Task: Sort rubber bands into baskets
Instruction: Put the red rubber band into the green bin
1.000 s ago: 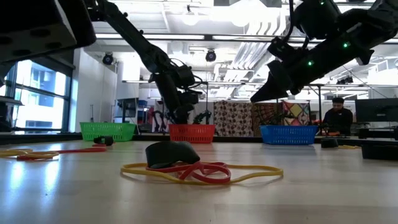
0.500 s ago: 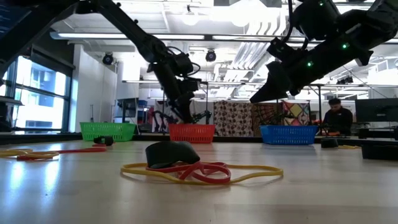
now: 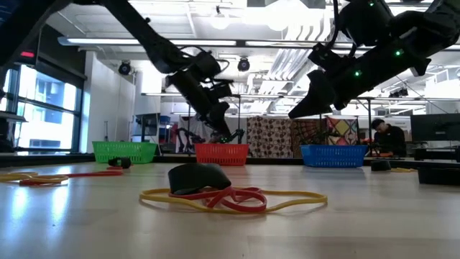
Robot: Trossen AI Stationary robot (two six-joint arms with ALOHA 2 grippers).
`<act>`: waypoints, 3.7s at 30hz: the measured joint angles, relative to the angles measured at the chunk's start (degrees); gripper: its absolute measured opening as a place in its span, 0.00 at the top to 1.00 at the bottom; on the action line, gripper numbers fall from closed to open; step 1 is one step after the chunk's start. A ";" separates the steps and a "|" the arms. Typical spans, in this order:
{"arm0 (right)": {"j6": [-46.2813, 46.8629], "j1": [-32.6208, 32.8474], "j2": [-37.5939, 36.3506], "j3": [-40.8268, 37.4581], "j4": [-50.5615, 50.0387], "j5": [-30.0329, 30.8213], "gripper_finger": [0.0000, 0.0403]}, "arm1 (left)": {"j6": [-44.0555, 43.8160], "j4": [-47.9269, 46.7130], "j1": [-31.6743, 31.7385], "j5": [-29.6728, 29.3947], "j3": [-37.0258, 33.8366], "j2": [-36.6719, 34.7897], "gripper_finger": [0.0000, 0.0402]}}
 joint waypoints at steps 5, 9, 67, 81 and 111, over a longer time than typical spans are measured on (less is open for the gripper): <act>0.02 0.42 0.00 0.00 -0.02 -0.02 1.00 | -2.85 16.97 -2.41 -3.37 -12.95 -8.26 0.97; 0.55 0.85 0.00 0.10 -0.41 -0.08 1.00 | -4.40 25.35 -5.26 -4.13 -23.10 -15.62 0.98; 79.26 17.58 -0.30 6.03 -72.86 -25.82 0.70 | -5.27 49.82 -28.02 -7.56 -48.43 -29.34 1.00; 73.39 17.58 -0.13 5.97 -72.43 -25.57 0.99 | -5.57 48.74 -28.02 -7.55 -48.43 -29.32 1.00; 69.75 19.36 -0.02 14.05 -81.73 -6.06 1.00 | -5.59 48.76 -27.98 -7.51 -48.43 -29.32 1.00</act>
